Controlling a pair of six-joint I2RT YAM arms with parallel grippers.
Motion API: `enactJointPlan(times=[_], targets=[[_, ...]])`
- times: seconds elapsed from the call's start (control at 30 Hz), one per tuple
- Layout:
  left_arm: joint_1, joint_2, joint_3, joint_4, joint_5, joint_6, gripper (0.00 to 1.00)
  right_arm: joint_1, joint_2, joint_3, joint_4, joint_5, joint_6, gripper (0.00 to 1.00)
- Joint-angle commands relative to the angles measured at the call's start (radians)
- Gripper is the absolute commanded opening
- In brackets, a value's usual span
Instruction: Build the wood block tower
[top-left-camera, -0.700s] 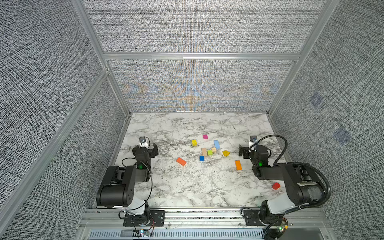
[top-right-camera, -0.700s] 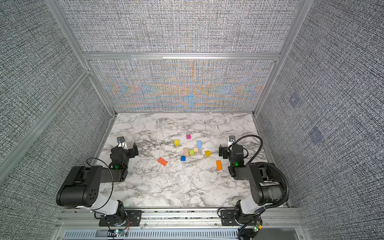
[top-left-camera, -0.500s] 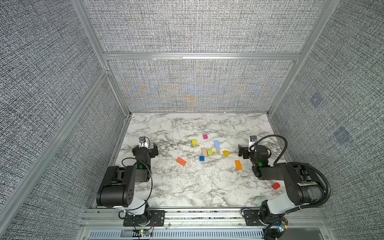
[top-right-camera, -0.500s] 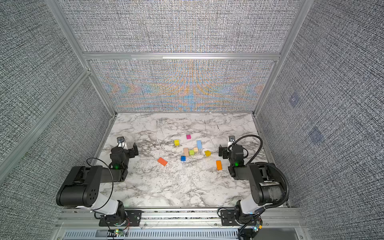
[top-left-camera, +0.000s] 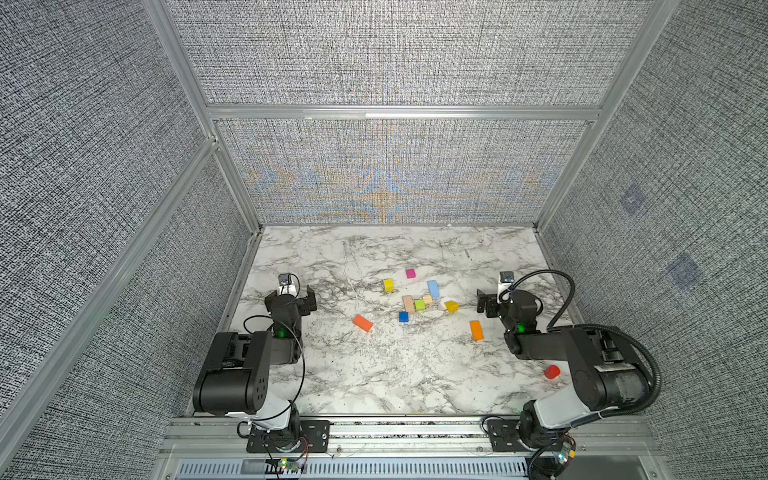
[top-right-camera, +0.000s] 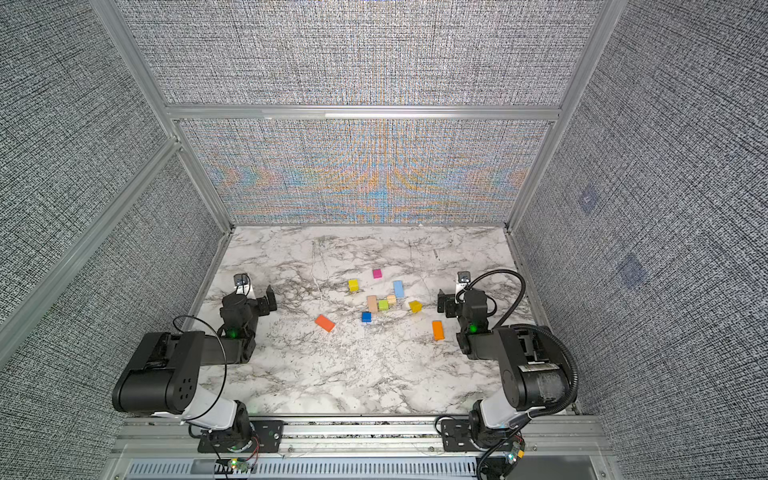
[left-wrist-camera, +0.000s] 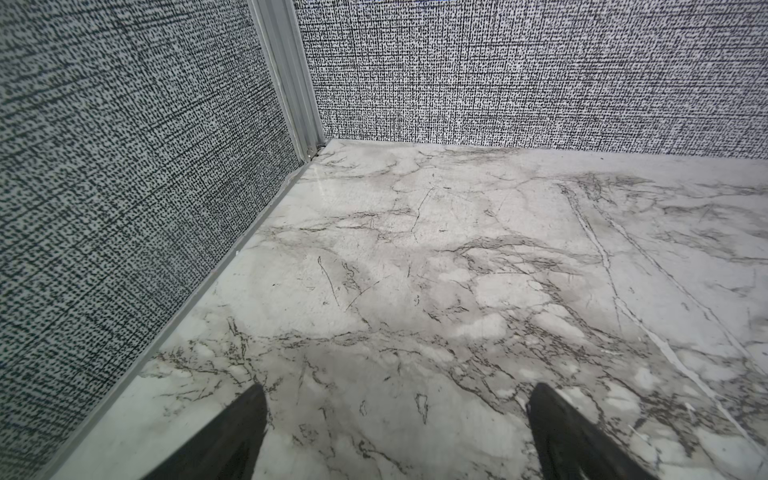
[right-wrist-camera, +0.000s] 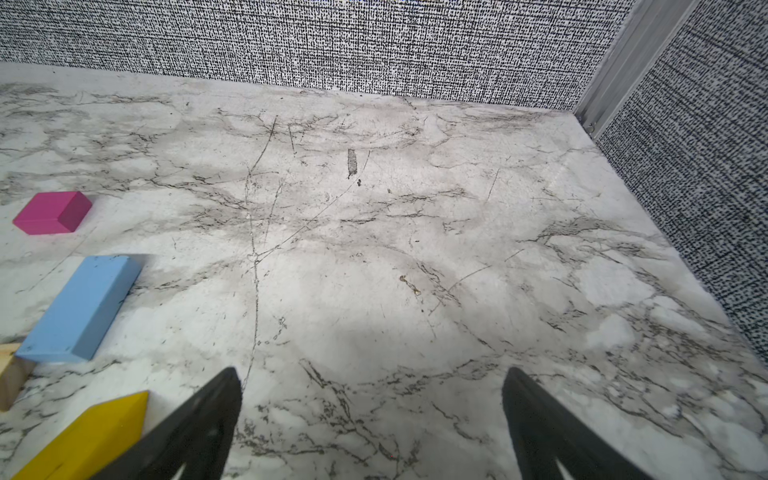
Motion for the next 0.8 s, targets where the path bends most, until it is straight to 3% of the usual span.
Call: enactJointPlan(times=[0.0,0.47,0.7,0.77], targets=[[0.001,-0.001,0.001,0.033,0.005,0.004,0.98,-0.001,-0.002,0.002,0.018,-0.001,0.001,0.99],[0.003,-0.002,0.006,0.021,0.009,0.000,0.98,-0.014,-0.017,0.008,-0.002,-0.001,0.017,0.99],[0.000,-0.052,0.017,-0.035,-0.045,-0.003,0.98,-0.007,-0.307,0.164,-0.492,0.153,0.105,0.99],[-0.027,-0.105,0.086,-0.206,-0.157,-0.014,0.99,-0.006,-0.360,0.201,-0.580,0.187,0.125,0.99]])
